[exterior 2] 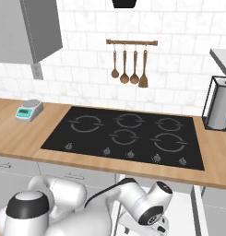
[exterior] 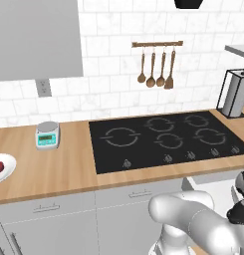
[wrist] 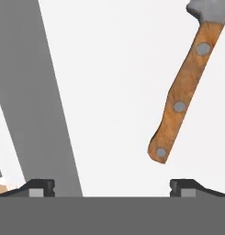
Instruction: Pick up the knife from the drawer and place it on the cutting board. Then place the meat from the plate to the cutting board.
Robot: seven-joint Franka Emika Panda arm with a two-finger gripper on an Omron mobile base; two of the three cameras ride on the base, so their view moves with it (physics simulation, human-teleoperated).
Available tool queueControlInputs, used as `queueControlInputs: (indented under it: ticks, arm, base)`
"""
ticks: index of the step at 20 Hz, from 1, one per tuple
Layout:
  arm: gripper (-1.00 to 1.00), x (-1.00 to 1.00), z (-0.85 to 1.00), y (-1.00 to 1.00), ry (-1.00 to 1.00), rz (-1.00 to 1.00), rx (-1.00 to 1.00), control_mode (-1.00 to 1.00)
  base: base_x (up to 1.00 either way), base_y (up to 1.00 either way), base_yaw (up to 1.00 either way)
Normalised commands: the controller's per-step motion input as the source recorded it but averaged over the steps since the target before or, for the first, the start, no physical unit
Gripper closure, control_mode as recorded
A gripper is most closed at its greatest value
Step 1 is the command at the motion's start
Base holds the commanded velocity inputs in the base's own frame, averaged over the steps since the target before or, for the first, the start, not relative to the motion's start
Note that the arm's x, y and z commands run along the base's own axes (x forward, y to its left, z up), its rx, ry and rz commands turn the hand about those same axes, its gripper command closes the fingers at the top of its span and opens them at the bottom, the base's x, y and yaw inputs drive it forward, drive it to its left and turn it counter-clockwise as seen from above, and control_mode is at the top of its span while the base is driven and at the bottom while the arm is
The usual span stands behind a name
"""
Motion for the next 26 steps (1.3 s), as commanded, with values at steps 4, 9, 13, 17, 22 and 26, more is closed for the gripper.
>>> queueControlInputs:
  ticks: [4, 9, 13, 17, 22, 26]
  arm:
    - [-1.00, 0.47, -0.23, -0.17, 0.05, 0.00, -0.03, -1.00]
    - [-1.00, 0.12, -0.13, -0.50, 0.00, -0.01, -0.01, -1.00]
    - [-1.00, 0.13, -0.20, -0.43, 0.00, -0.02, 0.00, -1.00]
    - [-1.00, 0.13, -0.32, -0.09, 0.00, -0.01, 0.00, -1.00]
    - [-1.00, 0.01, -0.33, 0.00, 0.00, 0.00, 0.00, -1.00]
    - [-1.00, 0.00, -0.38, 0.00, 0.00, 0.00, 0.00, -1.00]
  base:
    - [0.00, 0.00, 0.00]
    - [0.00, 0.00, 0.00]
    - [0.00, 0.00, 0.00]
    - [0.00, 0.00, 0.00]
    - [0.00, 0.00, 0.00]
    - [0.00, 0.00, 0.00]
